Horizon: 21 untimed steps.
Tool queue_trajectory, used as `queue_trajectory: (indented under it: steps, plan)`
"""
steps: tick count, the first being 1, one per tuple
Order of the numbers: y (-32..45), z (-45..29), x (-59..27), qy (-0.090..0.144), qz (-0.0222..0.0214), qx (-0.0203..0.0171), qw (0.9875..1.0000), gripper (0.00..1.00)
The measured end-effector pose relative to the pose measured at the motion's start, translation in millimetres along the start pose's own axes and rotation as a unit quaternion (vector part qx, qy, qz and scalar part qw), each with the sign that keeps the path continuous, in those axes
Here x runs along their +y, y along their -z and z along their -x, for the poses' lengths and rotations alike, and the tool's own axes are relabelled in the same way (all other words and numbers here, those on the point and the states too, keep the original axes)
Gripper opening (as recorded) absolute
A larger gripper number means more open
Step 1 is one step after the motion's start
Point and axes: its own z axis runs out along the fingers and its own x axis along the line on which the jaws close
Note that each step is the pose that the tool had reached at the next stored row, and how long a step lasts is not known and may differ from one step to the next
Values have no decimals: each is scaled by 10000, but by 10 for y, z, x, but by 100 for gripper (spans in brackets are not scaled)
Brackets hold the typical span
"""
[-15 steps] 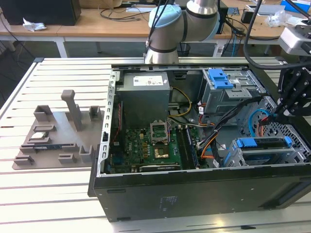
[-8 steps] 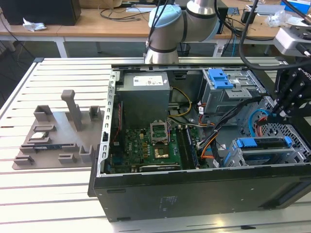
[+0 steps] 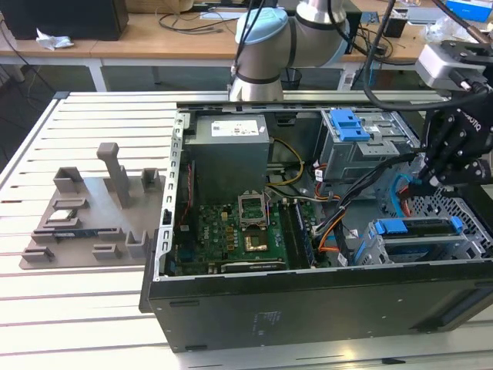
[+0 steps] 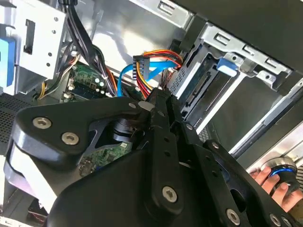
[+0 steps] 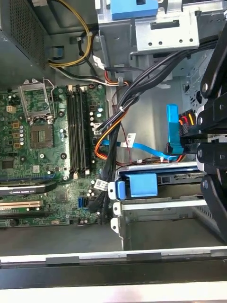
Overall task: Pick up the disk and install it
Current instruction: 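Insert the first disk wire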
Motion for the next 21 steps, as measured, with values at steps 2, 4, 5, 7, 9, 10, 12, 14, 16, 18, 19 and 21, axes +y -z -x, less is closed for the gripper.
queue_trajectory:
  steps: [2, 4, 5, 7, 9, 10, 12, 14, 16, 18, 19, 21]
  plan:
    - [-9, -9, 132, -1, 0, 0, 10000, 17]
    - [-14, -21, 202, 0, 0, 0, 10000, 17]
    - [-14, -42, 213, 0, 0, 1, 10000, 17]
    - [-15, -64, 221, 0, 0, 0, 10000, 17]
    - [-15, -93, 226, 0, 0, 0, 10000, 17]
    - [-14, -101, 227, 0, 0, 1, 10000, 17]
    - [-13, -153, 229, 1, 0, -1, 10000, 17]
    - [-13, -202, 224, 1, 1, -9, 10000, 17]
    - [-10, -200, 199, 2, 3, -32, 10000, 17]
    - [-7, -196, 145, 9, 8, -76, 10000, 17]
    - [-1, -190, 61, 19, 19, -102, 9999, 17]
    - [6, -183, -38, 24, 48, -103, 9999, 17]
